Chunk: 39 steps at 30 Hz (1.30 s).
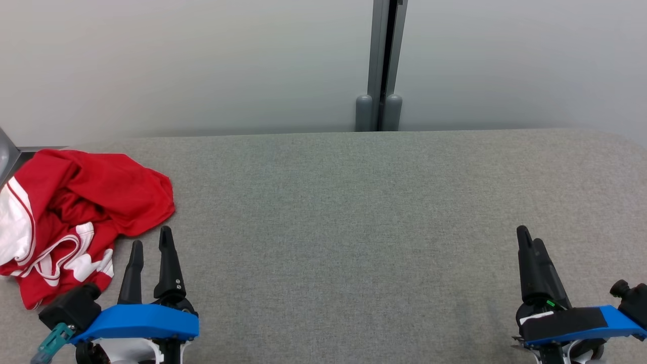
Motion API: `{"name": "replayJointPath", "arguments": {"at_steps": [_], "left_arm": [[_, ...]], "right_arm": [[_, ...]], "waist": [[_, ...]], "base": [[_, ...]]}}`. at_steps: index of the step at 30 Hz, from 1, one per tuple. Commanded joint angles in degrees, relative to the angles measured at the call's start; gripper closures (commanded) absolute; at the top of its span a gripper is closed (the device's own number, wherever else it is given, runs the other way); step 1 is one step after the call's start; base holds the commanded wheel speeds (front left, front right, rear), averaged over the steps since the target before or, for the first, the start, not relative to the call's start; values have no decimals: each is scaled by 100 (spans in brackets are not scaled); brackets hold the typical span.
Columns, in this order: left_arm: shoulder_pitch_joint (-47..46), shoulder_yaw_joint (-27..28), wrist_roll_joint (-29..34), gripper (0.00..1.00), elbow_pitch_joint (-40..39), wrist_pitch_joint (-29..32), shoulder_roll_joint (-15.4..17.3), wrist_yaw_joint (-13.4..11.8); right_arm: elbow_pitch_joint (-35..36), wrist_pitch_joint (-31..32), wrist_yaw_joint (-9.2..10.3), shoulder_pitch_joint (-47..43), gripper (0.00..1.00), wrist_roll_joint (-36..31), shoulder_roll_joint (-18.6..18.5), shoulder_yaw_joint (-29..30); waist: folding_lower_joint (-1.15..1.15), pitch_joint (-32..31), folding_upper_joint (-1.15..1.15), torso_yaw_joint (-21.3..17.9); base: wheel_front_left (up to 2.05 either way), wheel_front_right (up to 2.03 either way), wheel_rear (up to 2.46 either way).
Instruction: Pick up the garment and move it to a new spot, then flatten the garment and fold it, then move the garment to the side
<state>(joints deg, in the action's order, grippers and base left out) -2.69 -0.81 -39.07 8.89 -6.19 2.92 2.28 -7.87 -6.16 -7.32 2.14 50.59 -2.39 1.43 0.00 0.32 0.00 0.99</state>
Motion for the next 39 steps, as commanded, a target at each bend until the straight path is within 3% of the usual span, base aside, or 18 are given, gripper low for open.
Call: {"name": "replayJointPath", "arguments": {"at_steps": [1,39], "left_arm": [[-57,-39,223,0,-45,-65,38,-21],[-112,-430,2458,0,214,-604,146,-334]], "right_arm": [[100,-67,-17,-2,0,-208,-44,-20],[85,-607,-20,-63,0,-2615,-62,-119]], "waist": [[0,-1,0,5],[0,35,0,76]], "base": [[0,0,0],[0,0,0]]}}
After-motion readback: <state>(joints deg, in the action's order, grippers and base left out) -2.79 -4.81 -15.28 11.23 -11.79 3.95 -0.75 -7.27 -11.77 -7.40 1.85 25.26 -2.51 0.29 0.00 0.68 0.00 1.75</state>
